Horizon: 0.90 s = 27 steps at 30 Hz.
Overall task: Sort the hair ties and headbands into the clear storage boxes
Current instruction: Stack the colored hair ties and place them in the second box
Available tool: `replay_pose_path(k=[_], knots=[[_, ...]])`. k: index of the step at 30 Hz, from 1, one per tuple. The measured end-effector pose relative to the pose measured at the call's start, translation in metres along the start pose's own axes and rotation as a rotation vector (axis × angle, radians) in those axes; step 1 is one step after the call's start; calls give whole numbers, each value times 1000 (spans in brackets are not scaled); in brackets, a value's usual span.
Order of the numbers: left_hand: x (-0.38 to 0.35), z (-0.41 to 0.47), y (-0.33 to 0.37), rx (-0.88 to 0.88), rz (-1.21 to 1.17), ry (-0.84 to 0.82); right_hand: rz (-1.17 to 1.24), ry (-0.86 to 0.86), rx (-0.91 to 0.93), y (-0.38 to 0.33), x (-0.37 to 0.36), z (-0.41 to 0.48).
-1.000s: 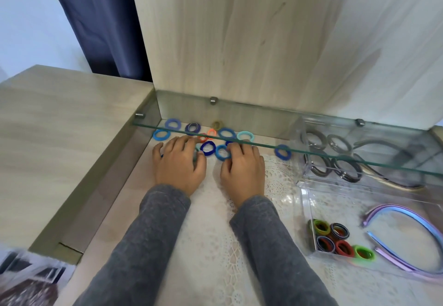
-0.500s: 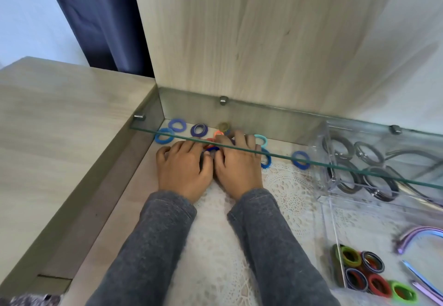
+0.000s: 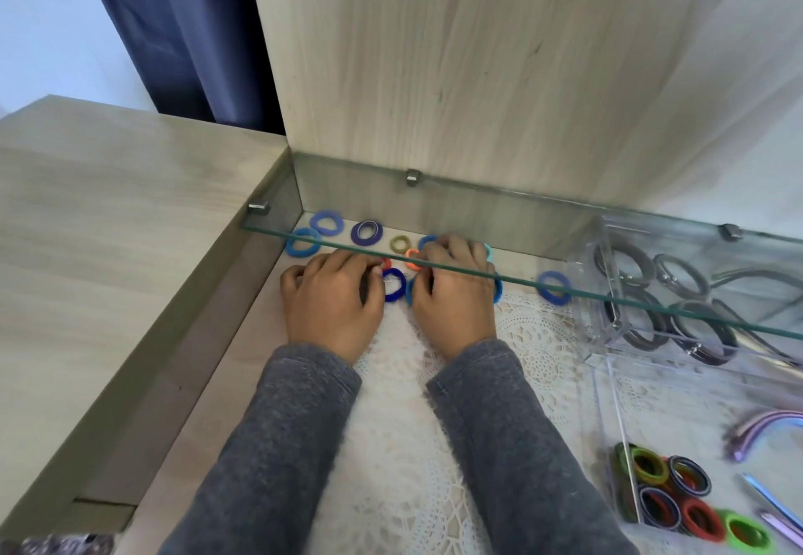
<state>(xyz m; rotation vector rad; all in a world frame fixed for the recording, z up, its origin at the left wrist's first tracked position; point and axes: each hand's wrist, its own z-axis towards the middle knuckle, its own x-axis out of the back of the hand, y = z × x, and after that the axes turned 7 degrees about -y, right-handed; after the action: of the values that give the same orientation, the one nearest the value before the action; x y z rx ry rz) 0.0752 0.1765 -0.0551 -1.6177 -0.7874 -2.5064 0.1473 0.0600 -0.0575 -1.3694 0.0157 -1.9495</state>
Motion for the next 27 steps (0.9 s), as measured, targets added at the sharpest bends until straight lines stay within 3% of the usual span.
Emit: replay_pose_path(k=[17,27], knots=[[1,1,-1,22,-75,40,149,-13,-54,6,1,3],[15,-26,-10,-147,-161,32,203,49,28,8,14,-11]])
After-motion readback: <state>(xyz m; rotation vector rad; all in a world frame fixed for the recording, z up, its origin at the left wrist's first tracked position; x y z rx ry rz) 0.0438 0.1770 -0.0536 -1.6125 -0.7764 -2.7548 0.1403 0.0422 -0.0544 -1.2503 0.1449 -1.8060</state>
